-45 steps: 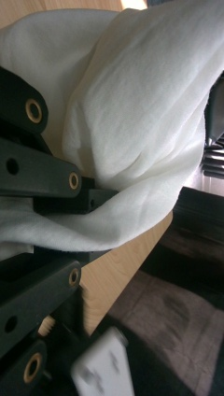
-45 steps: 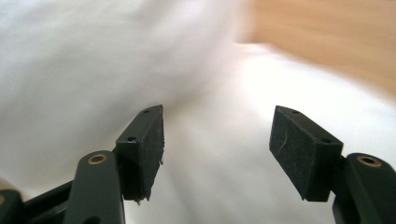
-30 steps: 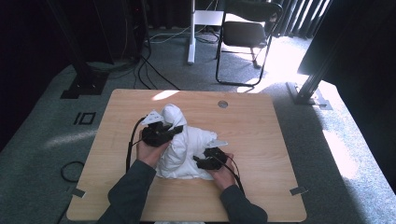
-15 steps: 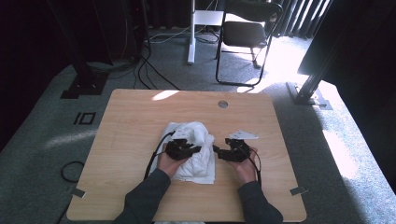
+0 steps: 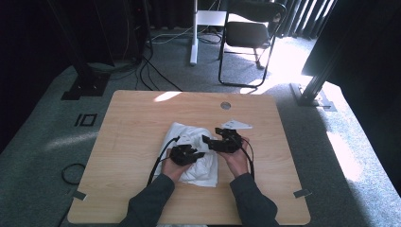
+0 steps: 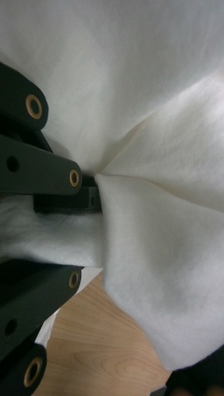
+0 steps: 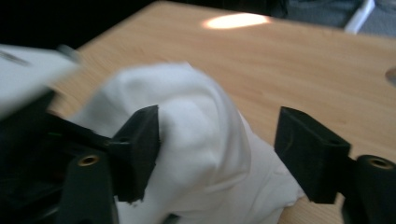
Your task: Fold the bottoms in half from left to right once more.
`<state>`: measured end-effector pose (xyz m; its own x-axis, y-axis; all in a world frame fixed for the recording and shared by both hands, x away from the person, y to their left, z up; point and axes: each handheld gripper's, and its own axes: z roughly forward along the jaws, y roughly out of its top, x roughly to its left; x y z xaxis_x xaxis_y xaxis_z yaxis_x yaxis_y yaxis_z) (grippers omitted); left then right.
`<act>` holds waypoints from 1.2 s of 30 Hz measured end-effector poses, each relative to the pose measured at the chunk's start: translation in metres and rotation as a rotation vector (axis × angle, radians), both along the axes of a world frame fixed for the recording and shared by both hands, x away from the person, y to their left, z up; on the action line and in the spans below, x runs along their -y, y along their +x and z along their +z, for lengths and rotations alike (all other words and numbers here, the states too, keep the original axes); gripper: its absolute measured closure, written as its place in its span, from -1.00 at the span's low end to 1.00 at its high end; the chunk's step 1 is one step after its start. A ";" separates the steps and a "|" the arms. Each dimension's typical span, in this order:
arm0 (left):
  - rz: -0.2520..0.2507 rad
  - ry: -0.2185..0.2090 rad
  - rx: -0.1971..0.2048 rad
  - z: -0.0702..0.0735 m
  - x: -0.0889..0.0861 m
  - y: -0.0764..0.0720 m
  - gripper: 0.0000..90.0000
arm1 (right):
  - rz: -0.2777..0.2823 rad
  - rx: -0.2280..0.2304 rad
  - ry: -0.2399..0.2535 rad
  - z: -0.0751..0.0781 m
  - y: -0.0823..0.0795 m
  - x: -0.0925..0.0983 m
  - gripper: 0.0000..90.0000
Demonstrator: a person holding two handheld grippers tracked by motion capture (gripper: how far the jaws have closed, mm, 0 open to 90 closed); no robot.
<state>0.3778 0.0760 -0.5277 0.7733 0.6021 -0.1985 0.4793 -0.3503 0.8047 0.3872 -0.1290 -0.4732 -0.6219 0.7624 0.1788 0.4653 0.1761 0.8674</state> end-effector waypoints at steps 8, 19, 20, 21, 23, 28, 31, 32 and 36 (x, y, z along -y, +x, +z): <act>-0.052 -0.105 0.060 0.042 -0.020 -0.019 0.34 | -0.057 -0.095 -0.065 -0.027 0.028 -0.002 0.62; 0.125 -0.055 -0.017 0.037 -0.075 0.008 0.39 | -0.084 -0.133 -0.066 -0.045 0.042 0.011 0.41; 0.121 -0.058 -0.033 0.030 -0.074 0.007 0.39 | -0.092 -0.139 -0.069 -0.046 0.043 0.012 0.36; 0.118 -0.065 -0.041 0.024 -0.073 0.006 0.39 | -0.099 -0.141 -0.078 -0.046 0.043 0.013 0.31; 0.135 -0.075 -0.052 0.015 -0.070 0.003 0.39 | -0.111 -0.138 -0.098 -0.043 0.042 0.015 0.19; 0.191 -0.013 -0.022 0.007 -0.052 -0.007 0.40 | -0.156 -0.044 -0.113 -0.016 0.022 0.022 -0.06; 0.217 0.010 -0.020 0.007 -0.045 -0.007 0.40 | -0.123 0.040 -0.098 0.004 -0.002 0.022 -0.07; 0.225 0.005 -0.025 0.006 -0.044 -0.006 0.41 | -0.100 0.064 -0.105 0.009 -0.010 0.020 -0.07; 0.249 -0.008 -0.036 0.005 -0.041 -0.003 0.43 | -0.017 0.087 -0.111 0.014 -0.028 0.010 0.02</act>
<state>0.3746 0.1173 -0.5228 0.5935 0.7718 -0.2283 0.5784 -0.2117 0.7878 0.3588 -0.1390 -0.4590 -0.6182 0.7851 0.0383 0.3927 0.2663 0.8802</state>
